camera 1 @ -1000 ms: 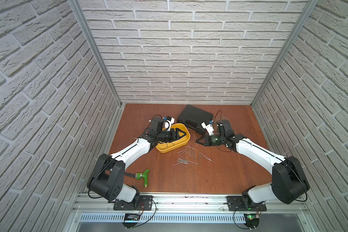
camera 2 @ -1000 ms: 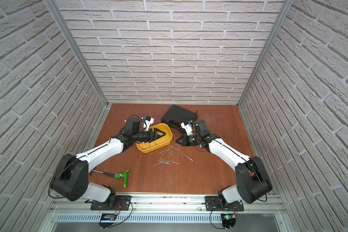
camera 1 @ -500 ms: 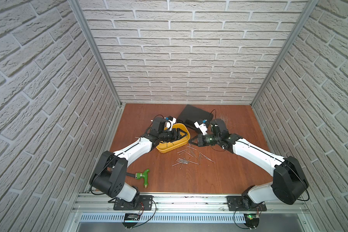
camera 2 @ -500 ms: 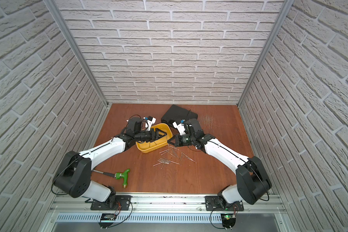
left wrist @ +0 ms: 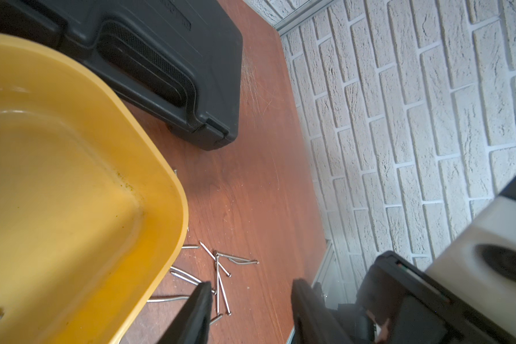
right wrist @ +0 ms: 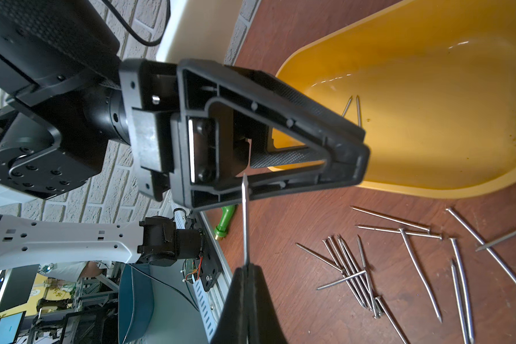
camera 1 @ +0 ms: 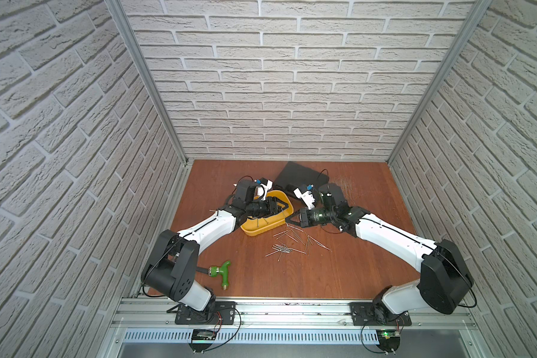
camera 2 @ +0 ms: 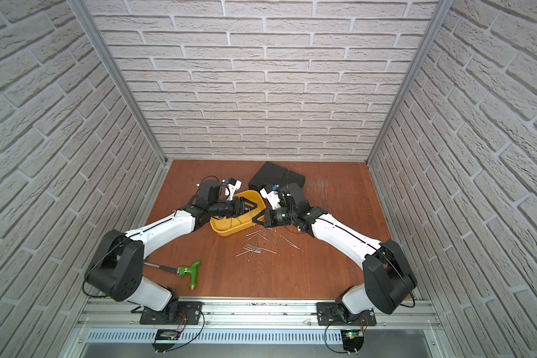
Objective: Put the nails on the desktop into the storage box
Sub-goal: Pick up the nail from the center of the board.
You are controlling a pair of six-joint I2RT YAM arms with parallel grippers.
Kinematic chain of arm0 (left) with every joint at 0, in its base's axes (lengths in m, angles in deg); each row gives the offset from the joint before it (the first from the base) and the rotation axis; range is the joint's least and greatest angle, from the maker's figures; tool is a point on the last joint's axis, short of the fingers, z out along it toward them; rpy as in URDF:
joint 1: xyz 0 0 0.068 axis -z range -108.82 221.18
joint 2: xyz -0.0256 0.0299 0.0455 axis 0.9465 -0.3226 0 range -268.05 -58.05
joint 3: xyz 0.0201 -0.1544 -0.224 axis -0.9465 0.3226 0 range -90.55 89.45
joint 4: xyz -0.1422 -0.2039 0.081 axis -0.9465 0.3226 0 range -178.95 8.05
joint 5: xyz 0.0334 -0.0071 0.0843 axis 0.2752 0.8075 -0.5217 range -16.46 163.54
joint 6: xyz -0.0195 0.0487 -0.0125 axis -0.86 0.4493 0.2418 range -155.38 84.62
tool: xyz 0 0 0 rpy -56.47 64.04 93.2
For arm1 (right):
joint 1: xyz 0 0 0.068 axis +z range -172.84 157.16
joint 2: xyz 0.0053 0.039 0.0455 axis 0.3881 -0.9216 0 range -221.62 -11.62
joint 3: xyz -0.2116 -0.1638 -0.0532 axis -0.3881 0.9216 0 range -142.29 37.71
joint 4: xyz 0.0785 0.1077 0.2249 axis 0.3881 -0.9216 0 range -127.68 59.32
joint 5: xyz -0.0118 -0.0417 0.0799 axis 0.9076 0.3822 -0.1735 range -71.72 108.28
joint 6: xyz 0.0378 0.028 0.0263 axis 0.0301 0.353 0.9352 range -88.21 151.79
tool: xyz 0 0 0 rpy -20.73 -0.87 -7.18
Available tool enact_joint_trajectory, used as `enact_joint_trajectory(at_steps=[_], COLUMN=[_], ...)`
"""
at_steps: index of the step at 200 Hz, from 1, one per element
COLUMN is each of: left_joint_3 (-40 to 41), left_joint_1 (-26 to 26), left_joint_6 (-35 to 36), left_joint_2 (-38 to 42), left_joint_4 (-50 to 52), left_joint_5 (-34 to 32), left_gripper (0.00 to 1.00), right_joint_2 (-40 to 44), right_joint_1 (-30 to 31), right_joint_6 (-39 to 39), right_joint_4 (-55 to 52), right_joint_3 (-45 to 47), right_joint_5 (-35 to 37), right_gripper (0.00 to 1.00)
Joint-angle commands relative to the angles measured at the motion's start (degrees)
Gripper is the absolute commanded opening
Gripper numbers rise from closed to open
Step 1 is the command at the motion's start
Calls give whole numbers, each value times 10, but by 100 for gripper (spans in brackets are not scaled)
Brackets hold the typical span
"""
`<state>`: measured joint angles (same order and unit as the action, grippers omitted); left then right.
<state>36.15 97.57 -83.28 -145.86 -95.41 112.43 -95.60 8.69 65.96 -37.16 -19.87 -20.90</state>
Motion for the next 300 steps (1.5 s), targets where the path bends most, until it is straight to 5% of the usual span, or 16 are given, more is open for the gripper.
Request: enact_joint_trajectory(at_steps=[1, 118, 187, 300], left_joint_3=[-18, 21, 3, 5], left_joint_1=[1, -97, -38, -31], left_joint_6=[4, -57, -4, 10], left_joint_2=[-5, 62, 56, 55], left_joint_4=[-26, -46, 10, 36], left_joint_5=[8, 41, 67, 28], left_gripper=[41, 55, 56, 53], right_joint_2=[-4, -14, -23, -14], right_joint_1=[7, 15, 16, 19], right_joint_6=[11, -8, -7, 3], right_joint_4=[24, -4, -5, 2], right_joint_3=[-15, -16, -40, -39], right_joint_5=[-13, -6, -4, 0], right_gripper=[2, 2, 3, 2])
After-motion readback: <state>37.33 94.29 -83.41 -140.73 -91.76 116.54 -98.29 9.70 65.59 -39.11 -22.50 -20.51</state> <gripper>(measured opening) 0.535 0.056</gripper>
